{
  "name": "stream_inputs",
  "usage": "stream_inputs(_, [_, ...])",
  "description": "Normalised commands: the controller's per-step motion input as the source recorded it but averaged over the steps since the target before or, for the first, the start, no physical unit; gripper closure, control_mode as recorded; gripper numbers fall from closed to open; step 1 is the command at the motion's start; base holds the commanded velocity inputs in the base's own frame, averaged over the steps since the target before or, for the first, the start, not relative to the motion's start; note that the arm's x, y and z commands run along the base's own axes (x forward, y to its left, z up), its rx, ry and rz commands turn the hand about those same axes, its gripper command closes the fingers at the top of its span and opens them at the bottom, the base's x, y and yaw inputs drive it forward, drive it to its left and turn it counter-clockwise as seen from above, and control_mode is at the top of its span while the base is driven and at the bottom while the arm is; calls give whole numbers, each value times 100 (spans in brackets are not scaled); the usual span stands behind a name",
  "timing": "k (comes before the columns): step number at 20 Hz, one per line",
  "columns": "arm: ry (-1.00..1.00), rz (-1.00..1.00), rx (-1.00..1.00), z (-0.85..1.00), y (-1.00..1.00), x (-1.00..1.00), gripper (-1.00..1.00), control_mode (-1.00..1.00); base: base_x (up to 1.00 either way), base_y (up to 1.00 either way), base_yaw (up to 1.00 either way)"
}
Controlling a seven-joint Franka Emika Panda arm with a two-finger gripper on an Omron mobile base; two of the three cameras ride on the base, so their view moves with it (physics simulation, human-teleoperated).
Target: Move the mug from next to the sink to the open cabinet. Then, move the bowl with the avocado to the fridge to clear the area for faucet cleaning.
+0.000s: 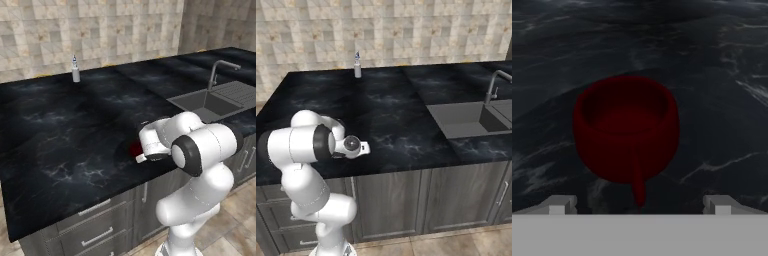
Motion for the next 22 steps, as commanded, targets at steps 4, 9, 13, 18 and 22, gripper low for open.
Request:
stream_inputs(4, [0, 3, 1, 0, -21, 7, -100, -100, 0, 0, 0])
stream_inputs(9, [1, 0, 0, 0, 4, 26, -100, -100, 0, 0, 0])
stream_inputs(13, [1, 0, 0, 0, 13, 45, -100, -100, 0, 0, 0])
stream_inputs(18, [0, 3, -1, -3, 36, -8, -100, -100, 0, 0, 0])
stream_inputs(22, [0, 0, 0, 0, 0, 0, -100, -100, 0, 0, 0])
